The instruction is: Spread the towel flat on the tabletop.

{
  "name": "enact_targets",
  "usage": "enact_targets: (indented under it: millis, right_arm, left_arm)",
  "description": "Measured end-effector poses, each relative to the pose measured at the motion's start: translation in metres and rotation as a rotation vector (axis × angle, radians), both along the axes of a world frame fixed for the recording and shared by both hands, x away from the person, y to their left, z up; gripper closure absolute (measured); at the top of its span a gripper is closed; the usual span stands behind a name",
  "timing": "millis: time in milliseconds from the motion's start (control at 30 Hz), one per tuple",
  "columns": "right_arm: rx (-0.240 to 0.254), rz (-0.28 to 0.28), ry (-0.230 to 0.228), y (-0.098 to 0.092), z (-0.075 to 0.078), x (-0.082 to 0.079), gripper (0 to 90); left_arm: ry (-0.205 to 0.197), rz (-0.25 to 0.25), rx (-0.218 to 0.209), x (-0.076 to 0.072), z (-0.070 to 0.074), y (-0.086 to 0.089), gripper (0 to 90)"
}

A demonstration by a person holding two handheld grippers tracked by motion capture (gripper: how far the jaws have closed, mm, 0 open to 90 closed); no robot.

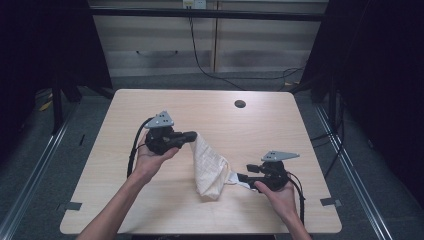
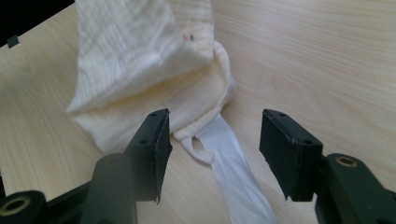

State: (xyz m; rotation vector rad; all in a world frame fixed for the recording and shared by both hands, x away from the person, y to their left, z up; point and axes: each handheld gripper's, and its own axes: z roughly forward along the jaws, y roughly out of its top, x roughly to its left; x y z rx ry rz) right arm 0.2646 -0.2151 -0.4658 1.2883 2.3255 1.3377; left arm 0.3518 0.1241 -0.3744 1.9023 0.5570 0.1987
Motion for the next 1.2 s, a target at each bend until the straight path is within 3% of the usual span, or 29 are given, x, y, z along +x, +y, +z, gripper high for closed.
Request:
enact_targets:
  millis: [133, 300, 367, 667, 867, 933, 1000, 1200]
  right_arm:
    - [0.001, -0.001, -0.002, -0.001, 0.0, -0.001, 43.6]
    - [-0.001, 0.007, 0.003, 0.002, 0.0, 0.002, 46.4]
    - [-0.003, 0.012, 0.004, 0.004, -0.001, 0.003, 46.7]
    - [-0.007, 0.026, 0.003, 0.011, 0.0, 0.005, 45.5]
    - [0.001, 0.025, -0.007, 0.009, 0.001, 0.005, 45.4]
    - [0.002, 0.03, -0.008, 0.011, 0.002, 0.005, 45.5]
    - [0.003, 0.037, -0.008, 0.013, 0.002, 0.005, 45.5]
    - [-0.007, 0.078, -0.003, 0.026, -0.001, 0.006, 45.8]
  left_arm:
    - [-0.023, 0.016, -0.018, 0.001, 0.011, 0.008, 88.2]
    - [0.003, 0.084, -0.038, 0.01, 0.006, 0.03, 88.2]
    - [0.003, 0.094, -0.053, 0.011, 0.01, 0.038, 88.2]
    - [-0.117, 0.089, -0.091, -0.006, 0.066, 0.045, 88.2]
    - [-0.164, 0.072, -0.118, -0.016, 0.098, 0.041, 88.3]
    - [-0.166, 0.068, -0.099, -0.017, 0.095, 0.036, 88.2]
    - [-0.14, 0.071, -0.082, -0.012, 0.081, 0.033, 88.2]
    - [0.013, 0.133, -0.024, 0.014, 0.012, 0.04, 88.2]
